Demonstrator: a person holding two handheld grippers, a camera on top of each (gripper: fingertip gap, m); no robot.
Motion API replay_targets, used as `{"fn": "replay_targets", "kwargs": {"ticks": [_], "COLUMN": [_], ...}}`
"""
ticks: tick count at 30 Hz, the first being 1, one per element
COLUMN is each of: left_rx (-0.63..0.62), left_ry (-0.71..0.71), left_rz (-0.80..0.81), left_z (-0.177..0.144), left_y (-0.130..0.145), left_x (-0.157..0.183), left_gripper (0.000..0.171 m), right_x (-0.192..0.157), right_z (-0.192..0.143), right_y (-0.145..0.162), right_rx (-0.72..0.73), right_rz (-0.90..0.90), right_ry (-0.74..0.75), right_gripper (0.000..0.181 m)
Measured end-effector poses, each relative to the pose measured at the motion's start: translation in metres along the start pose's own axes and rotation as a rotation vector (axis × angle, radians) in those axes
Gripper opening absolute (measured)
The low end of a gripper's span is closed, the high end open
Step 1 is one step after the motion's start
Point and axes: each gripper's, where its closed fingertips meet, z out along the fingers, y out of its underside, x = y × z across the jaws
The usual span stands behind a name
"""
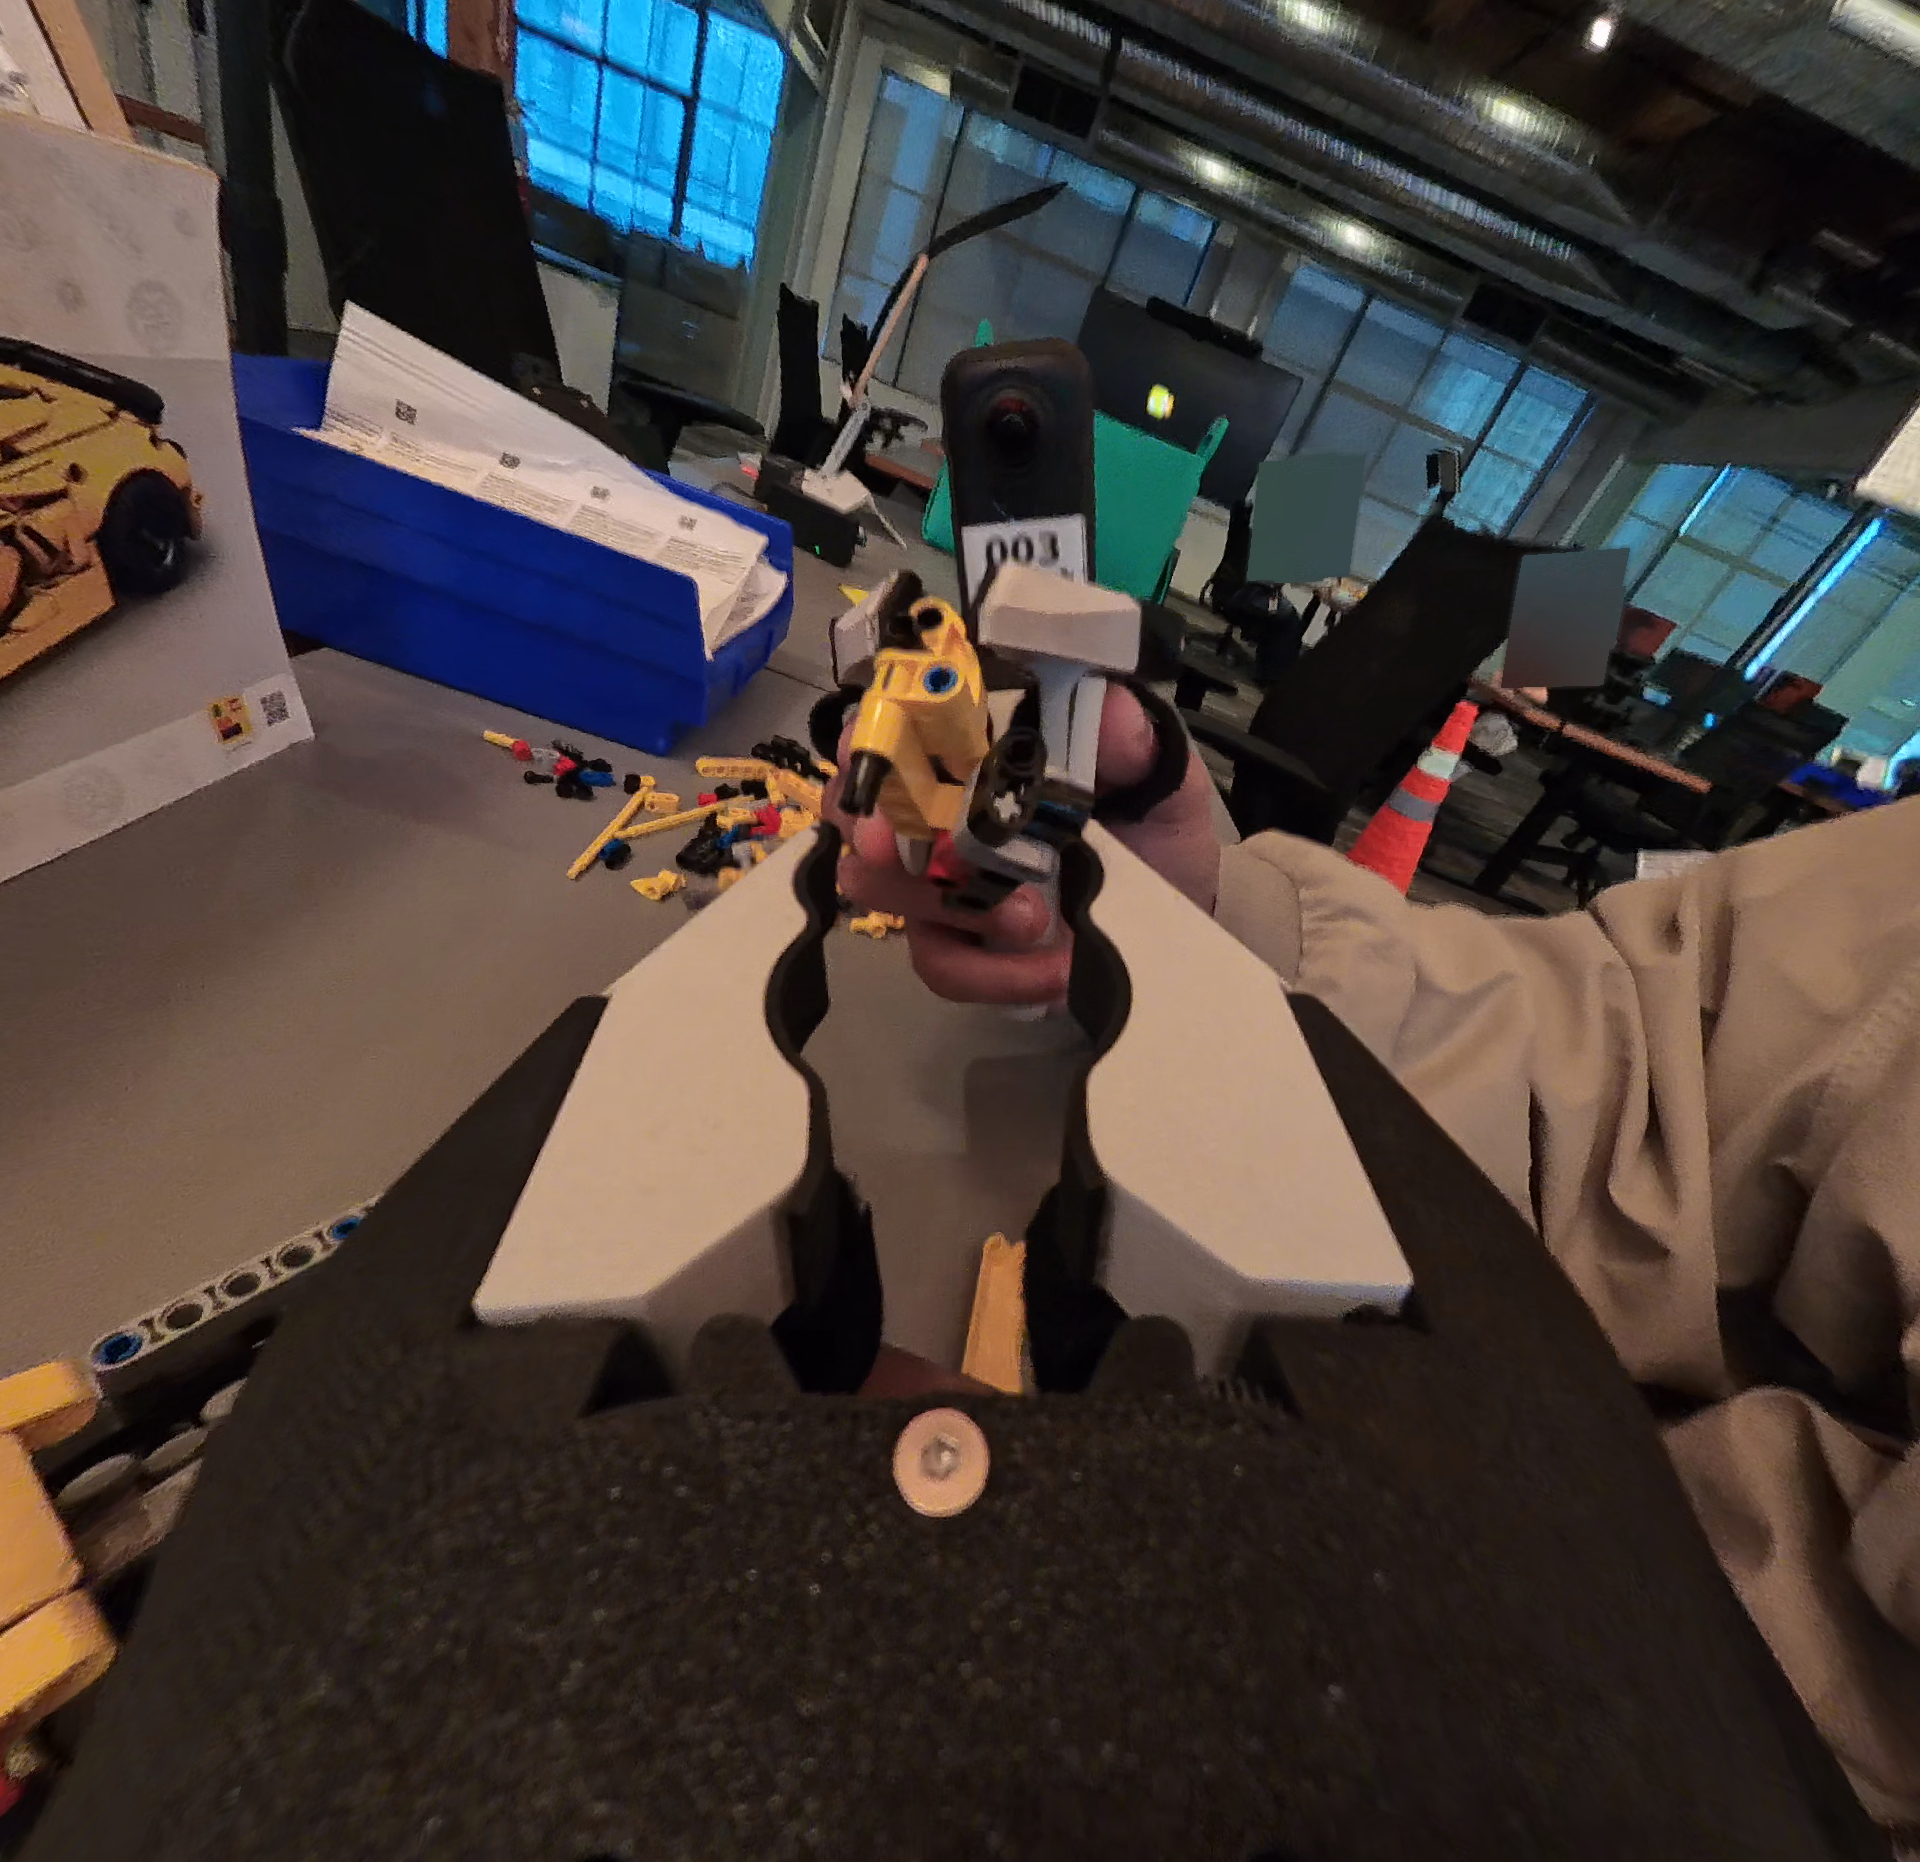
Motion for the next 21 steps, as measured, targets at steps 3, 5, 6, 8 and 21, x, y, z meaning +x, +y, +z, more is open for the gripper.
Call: {"fn": "replay_targets", "kwargs": {"ticks": [3,5,6,8,21], "left_rx": [0.138,0.126,0.093,0.029,-0.151], "left_ry": [0.032,0.053,0.050,0.038,-0.062], "left_rz": [-0.031,-0.019,-0.007,0.030,0.177], "left_z": [-0.005,-0.009,-0.010,-0.013,-0.014], "left_y": [-0.022,-0.022,-0.018,-0.013,0.008], "left_x": [0.006,0.008,0.007,0.006,-0.004], "left_gripper": [0.034,0.030,0.022,0.022,0.021], "right_x": [-0.002,-0.007,-0.010,-0.009,-0.007], "right_z": [0.004,0.006,0.007,0.006,0.000], "right_y": [0.007,0.010,0.013,0.017,0.031], "right_rx": [-0.032,-0.051,-0.076,-0.102,-0.252], "right_rz": [0.011,0.002,-0.003,-0.032,-0.254], "right_ry": [-0.020,-0.049,-0.059,-0.036,0.041], "right_gripper": [0.010,0.010,0.009,0.007,0.011]}}
